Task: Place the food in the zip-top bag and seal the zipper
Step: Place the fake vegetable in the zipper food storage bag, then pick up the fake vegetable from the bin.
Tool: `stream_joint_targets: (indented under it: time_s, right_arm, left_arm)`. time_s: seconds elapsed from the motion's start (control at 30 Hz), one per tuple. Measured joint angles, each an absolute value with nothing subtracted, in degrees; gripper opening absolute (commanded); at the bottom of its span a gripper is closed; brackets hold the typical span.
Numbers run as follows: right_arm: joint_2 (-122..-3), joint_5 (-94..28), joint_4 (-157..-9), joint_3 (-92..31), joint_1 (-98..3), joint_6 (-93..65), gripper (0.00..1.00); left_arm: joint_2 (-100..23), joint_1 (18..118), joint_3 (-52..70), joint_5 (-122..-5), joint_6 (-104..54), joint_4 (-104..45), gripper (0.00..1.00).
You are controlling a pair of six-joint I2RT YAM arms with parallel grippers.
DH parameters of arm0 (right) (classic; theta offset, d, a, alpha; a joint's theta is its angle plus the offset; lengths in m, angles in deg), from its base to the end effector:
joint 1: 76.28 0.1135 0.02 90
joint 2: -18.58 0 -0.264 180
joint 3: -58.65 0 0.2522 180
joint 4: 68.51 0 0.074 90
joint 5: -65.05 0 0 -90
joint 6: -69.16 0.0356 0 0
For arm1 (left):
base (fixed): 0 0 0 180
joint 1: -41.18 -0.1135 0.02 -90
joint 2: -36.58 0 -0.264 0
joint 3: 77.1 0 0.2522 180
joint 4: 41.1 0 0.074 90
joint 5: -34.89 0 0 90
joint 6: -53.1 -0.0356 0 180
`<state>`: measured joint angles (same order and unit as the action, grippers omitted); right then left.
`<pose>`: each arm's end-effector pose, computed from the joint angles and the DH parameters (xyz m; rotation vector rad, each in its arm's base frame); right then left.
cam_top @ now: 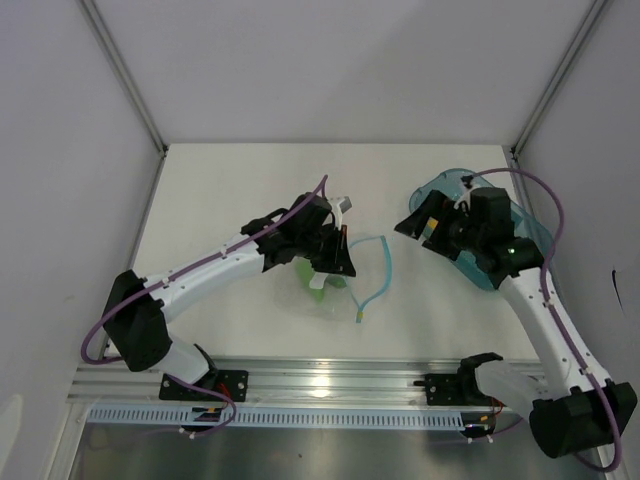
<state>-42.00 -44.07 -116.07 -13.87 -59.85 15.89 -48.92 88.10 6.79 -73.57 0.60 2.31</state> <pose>0.2121 0.0747 0.3329 0.2082 2.2856 0.8700 0.2155 -0.2470 0.2934 0.3844 2.5540 -1.0269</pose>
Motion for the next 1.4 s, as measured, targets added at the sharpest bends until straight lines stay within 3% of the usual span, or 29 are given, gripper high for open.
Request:
stream_joint_targets:
  time_s: [0.17,0.3,0.7,1.03,1.4]
  right_arm:
    - [-39.75,-43.37,-115.15,-13.7,-71.09,16.89,0.99]
    - [-44.67,-39.65,-113.18,-14.29,-75.33,19.45,0.96]
    - [-70.65,-19.09,-106.23,-24.36,-78.71,35.39,0.89]
    - [-88.03,-11.41,-104.99,-35.05,-79.02,49.57,0.84]
    - [-92.42,-4.51,-109.12,-37.19,-76.44,58.77,0.84]
  left_arm:
    - [-48.92,88.1,6.11,-73.61,0.6,1.5,0.01]
    - [-48.92,88.1,5.22,-73.85,0.62,1.23,0.0]
    - [-47.39,88.1,2.88,-74.95,0.64,0.16,0.01]
    - [-46.32,88.1,1.92,-75.23,0.62,-0.25,0.01]
    - [-46.34,88.1,1.74,-75.47,0.58,-0.27,0.01]
